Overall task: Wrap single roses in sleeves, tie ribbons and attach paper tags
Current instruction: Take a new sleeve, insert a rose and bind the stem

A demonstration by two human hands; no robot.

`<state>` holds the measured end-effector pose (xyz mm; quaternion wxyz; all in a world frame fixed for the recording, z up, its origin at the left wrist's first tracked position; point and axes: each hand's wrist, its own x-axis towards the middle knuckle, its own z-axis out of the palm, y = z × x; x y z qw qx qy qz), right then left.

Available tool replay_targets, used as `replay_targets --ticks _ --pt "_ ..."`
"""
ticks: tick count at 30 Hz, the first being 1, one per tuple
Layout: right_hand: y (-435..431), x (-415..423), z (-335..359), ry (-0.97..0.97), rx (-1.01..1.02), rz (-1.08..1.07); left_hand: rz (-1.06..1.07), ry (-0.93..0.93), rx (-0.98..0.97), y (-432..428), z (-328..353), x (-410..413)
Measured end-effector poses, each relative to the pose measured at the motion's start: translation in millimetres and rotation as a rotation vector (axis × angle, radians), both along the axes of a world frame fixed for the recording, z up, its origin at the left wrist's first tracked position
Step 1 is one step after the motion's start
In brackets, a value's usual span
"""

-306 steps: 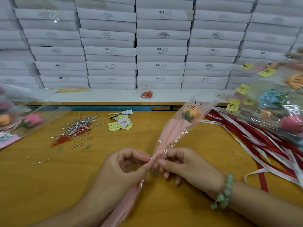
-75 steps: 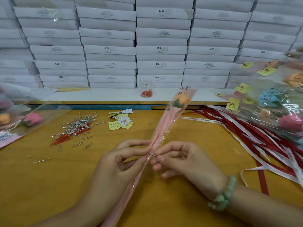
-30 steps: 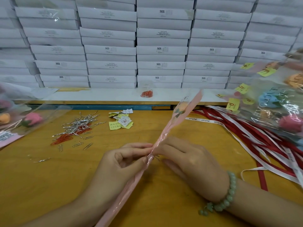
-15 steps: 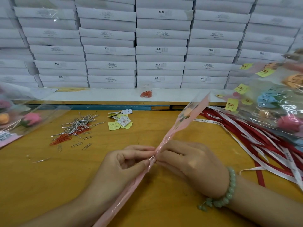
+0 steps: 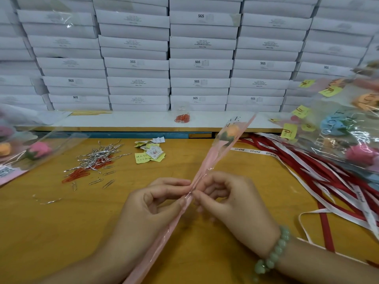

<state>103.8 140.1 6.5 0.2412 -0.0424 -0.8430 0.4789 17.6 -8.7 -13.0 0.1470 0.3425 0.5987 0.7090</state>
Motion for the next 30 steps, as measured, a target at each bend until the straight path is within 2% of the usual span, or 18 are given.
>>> replay_targets --ticks 9,12,15,30 --pt "-12 -1 -2 -0.296 -1.050 0.119 0.026 0.138 0.017 -1 -2 0" --pt "-12 -1 1 -0.359 -1.280 0.151 0.013 0.173 0.018 -2 -1 2" --pt "-10 -1 3 -0.351 -1.277 0.128 0.008 0.214 0.005 -3 -2 2" --pt "-2 -1 1 -0.207 -0.810 0.173 0.038 0.207 0.003 -3 -6 -4"
